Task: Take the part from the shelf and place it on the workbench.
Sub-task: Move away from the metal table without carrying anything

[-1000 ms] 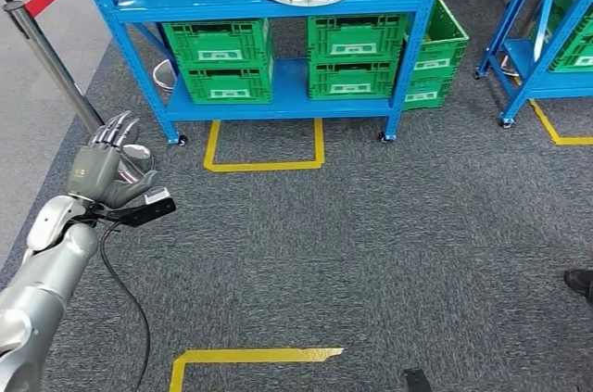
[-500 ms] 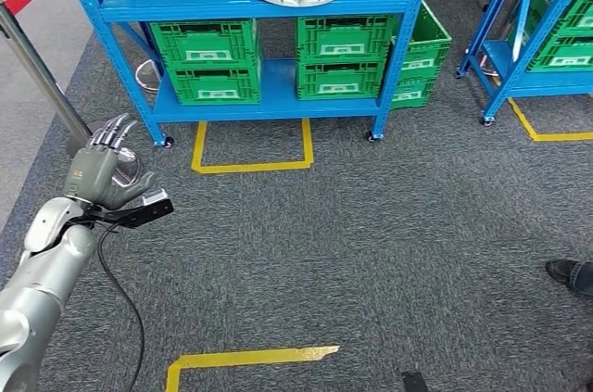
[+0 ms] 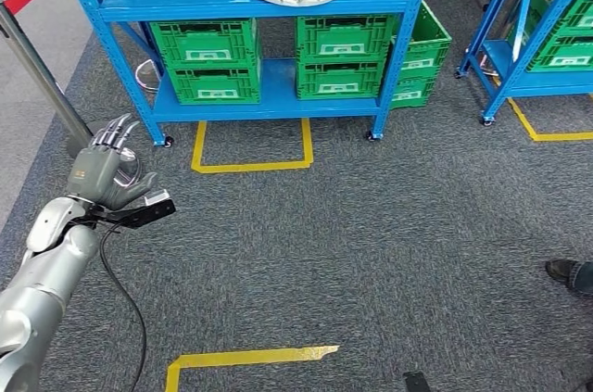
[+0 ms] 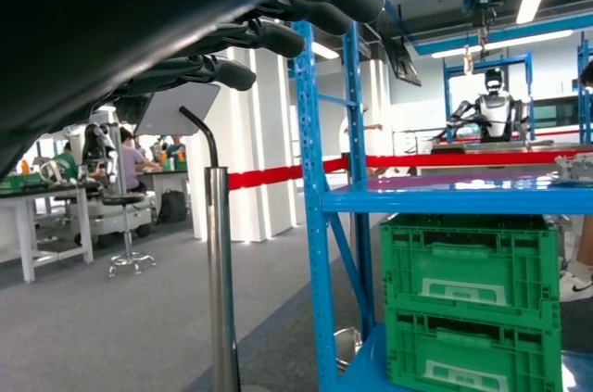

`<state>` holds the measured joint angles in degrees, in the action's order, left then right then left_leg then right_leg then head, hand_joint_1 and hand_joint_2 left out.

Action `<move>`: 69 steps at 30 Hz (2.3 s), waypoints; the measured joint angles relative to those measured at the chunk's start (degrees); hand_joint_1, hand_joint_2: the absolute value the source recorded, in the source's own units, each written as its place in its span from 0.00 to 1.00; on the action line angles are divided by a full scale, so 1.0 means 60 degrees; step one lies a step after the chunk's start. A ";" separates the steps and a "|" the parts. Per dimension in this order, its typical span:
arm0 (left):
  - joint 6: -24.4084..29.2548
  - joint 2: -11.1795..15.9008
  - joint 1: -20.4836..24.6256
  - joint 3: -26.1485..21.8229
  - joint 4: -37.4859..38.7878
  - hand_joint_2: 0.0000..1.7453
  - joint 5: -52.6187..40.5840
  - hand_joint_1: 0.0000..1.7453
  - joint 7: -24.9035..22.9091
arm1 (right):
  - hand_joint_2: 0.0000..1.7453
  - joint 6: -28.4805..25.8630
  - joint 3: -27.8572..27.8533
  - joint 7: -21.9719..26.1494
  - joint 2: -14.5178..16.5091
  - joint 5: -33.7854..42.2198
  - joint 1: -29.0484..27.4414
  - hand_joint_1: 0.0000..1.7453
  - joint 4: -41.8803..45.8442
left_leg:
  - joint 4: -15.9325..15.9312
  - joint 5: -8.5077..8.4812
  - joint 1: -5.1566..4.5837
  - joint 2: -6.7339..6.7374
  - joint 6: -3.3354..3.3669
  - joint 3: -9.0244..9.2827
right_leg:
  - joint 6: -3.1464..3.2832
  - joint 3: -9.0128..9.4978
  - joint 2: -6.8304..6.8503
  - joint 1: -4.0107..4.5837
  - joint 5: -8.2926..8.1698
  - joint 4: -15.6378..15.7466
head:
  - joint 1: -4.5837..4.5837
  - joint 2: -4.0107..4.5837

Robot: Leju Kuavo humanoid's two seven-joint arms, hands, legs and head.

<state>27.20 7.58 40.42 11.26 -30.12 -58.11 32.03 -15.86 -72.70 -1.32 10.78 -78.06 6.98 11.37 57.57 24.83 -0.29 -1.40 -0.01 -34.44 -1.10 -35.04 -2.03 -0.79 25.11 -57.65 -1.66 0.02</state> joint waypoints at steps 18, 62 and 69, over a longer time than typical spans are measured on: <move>-0.0501 -0.0161 0.0417 0.0228 0.0203 0.00 -0.0057 0.00 -0.0876 | 0.00 -0.0151 0.0029 -0.0469 -0.0004 -0.0113 0.0006 0.00 0.0000 | -0.0001 -0.0005 0.0022 0.0000 -0.0003 -0.0001 | 0.0000 0.0000 0.0000 0.0020 0.0001 -0.0005 | 0.0001 0.0000; -0.0558 -0.0366 0.0814 0.0515 0.0894 0.00 -0.0305 0.00 -0.1457 | 0.00 -0.0191 0.0035 -0.0581 -0.0033 -0.0140 -0.0009 0.00 -0.0011 | -0.0158 -0.0139 -0.0015 0.0171 0.0282 -0.0059 | -0.0159 -0.1163 0.0248 0.0009 0.1490 -0.2707 | 0.0106 0.0000; -0.0518 -0.0365 0.0751 0.0516 0.0962 0.00 -0.0324 0.00 -0.1597 | 0.00 -0.0193 0.0036 -0.0593 -0.0063 -0.0141 0.0001 0.00 -0.0011 | -0.0058 0.0138 -0.0084 0.0158 0.0078 0.0163 | -0.0036 -0.0118 0.0318 0.0030 0.0057 -0.0185 | 0.0106 0.0000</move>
<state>24.09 5.39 44.92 14.36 -24.35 -60.05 22.45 -17.01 -72.48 -4.87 10.40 -78.91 6.98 11.30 57.23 25.66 -0.79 -0.45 0.46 -33.46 -1.31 -35.75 -0.12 -0.61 25.45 -58.76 -1.02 0.02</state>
